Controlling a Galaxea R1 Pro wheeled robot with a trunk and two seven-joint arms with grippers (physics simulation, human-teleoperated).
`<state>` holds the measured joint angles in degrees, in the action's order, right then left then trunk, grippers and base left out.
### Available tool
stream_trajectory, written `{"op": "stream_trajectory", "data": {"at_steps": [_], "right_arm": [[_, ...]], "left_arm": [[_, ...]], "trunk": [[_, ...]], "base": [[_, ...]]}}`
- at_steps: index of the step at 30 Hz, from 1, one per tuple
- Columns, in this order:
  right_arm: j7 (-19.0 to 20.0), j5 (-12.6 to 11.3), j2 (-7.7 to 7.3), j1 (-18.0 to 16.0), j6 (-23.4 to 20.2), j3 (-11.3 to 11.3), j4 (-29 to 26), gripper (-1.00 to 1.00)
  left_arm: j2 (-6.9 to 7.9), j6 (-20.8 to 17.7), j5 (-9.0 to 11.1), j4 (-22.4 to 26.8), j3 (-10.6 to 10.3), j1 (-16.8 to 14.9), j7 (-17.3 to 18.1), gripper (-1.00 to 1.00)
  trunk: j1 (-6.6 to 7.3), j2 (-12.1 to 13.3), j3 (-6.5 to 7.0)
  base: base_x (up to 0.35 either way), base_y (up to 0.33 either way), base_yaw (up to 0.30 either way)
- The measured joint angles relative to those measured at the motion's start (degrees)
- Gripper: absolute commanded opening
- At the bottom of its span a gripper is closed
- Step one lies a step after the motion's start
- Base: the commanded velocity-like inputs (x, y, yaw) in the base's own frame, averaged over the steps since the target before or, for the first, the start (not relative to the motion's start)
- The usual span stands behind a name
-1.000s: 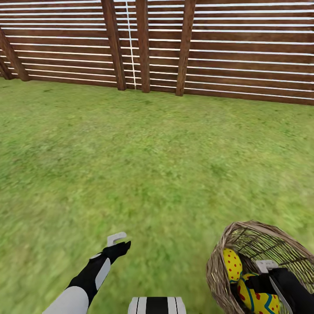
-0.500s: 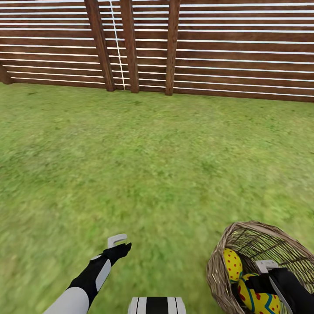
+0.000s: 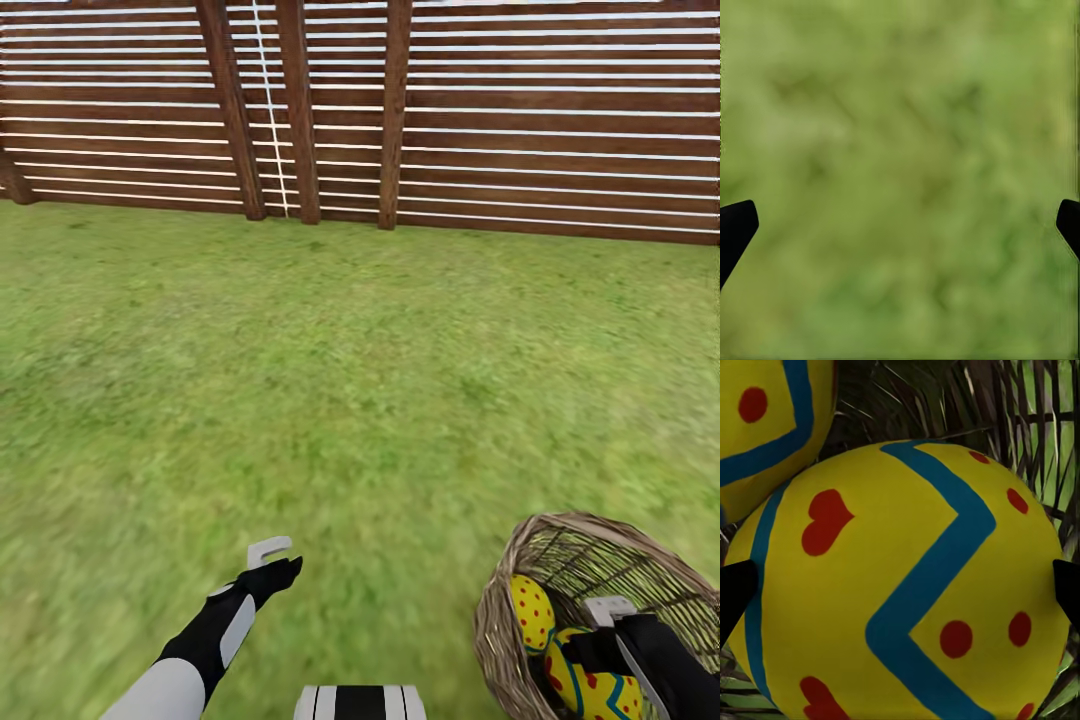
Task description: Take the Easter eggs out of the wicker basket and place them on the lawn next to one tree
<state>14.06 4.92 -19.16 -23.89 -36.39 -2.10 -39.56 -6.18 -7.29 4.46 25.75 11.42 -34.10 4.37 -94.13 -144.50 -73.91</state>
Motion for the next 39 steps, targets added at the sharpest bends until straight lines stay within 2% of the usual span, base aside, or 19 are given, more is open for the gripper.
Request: {"op": "stream_trajectory", "data": {"at_steps": [23,39], "right_arm": [[0.0,-0.03,0.06,0.0,0.07,0.0,0.02,-1.0],[-0.01,0.05,0.06,0.0,0.08,0.01,0.02,-1.0]], "left_arm": [[-0.2,-0.07,0.0,-0.28,0.05,0.0,0.04,1.0],[-0.92,-0.08,-0.08,-0.63,0.0,0.0,-0.37,1.0]], "trunk": [[0.59,0.31,5.18],[1.0,0.52,8.73]], "base": [[0.0,0.0,0.0],[0.0,0.0,0.0]]}}
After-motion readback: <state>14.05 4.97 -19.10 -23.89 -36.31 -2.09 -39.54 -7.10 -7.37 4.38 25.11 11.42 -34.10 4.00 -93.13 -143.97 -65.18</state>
